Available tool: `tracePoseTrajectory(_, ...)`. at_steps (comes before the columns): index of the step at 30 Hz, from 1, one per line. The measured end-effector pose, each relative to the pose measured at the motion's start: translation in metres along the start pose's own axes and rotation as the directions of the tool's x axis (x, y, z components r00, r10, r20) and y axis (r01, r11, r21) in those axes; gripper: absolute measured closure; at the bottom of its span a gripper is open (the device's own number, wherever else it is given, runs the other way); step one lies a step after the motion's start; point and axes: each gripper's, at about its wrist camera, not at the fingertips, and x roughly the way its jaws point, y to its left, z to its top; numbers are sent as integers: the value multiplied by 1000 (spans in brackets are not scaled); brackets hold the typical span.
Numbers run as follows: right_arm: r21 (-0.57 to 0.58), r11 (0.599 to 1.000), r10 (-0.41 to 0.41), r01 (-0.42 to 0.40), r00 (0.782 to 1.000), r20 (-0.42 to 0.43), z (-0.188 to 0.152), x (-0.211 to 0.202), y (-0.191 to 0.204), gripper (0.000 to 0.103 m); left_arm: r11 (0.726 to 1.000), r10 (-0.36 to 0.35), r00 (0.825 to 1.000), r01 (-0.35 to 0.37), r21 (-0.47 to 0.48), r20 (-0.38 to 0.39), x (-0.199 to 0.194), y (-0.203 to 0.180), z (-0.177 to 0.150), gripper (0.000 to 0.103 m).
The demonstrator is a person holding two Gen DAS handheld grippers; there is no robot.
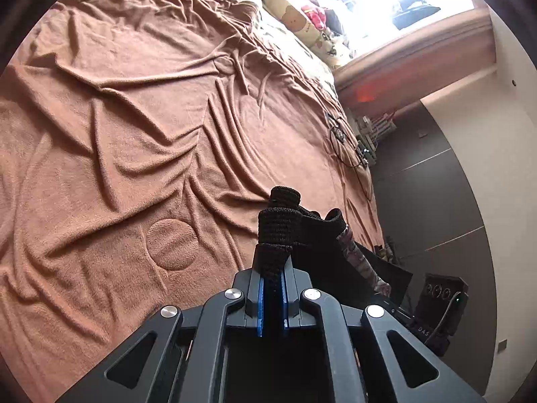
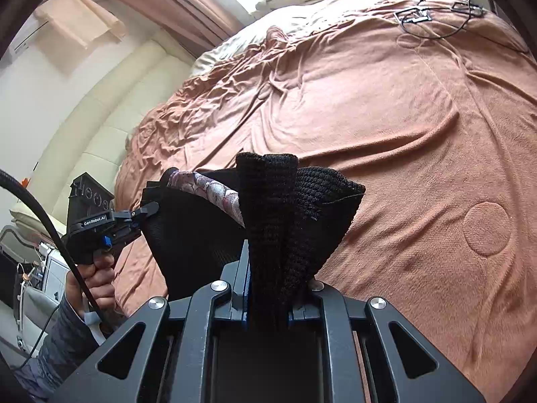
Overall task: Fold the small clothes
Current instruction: 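Close both grippers on the shirt end and lift it off the blanket, then carry the lifted shirt with both grippers toward the bed's headboard side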
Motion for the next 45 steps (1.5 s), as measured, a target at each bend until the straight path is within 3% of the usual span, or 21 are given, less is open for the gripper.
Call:
tracePoseTrajectory(12,-88,996,13,-6,997,81,-32,-67,41,92,998,-59,995,56,41,76,-59,-33,-27,96)
tracePoseTrajectory(28,-218,976,45,-7,984,171,-76,-143,91,93,988,-121,976,101,119,180,-144,-74,-63,97)
tracePoseTrajectory(37,-275,961,81,-24,977,198,-84,-160,118,93,983,-154,956,122,141,250,-191,-82,-73,97)
tracePoseTrajectory(45,-342,938,127,-52,971,200,-80,-152,144,93,982,-161,932,120,143,324,-239,-75,-71,97)
